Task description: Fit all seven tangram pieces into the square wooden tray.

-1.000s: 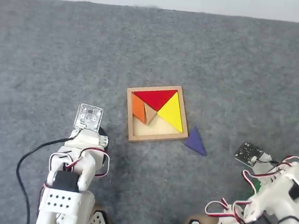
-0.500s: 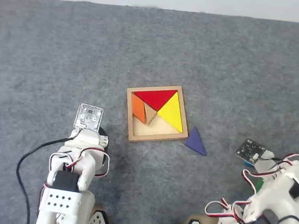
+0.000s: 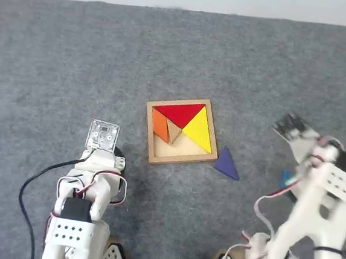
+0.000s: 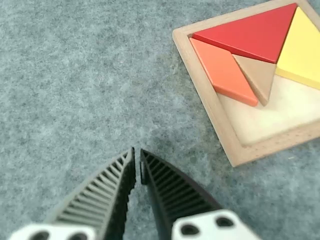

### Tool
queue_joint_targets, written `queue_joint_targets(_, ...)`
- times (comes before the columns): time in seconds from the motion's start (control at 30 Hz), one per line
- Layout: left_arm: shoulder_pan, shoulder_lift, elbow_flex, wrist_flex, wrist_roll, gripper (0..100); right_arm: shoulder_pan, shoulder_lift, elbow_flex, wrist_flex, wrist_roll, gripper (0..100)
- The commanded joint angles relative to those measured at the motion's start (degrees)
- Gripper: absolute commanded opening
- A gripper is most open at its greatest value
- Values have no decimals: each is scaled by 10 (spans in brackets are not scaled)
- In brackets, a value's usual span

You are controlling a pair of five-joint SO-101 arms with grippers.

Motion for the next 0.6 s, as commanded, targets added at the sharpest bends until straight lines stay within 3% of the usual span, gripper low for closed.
queue_joint_targets(0.0, -3, -7, -5, 1, 4, 15, -193, -38, -76, 50, -141, 19)
queue_joint_targets(0.13, -3, -7, -5, 1, 4, 15, -355, -37, -82, 26, -253, 20)
queue_joint_targets(0.23, -3, -7, -5, 1, 4, 15, -437, -36, -82, -11, -316, 20)
queue_joint_targets(0.57, -3, -7, -5, 1, 4, 15, -530, 205, -160, -106, -386, 19)
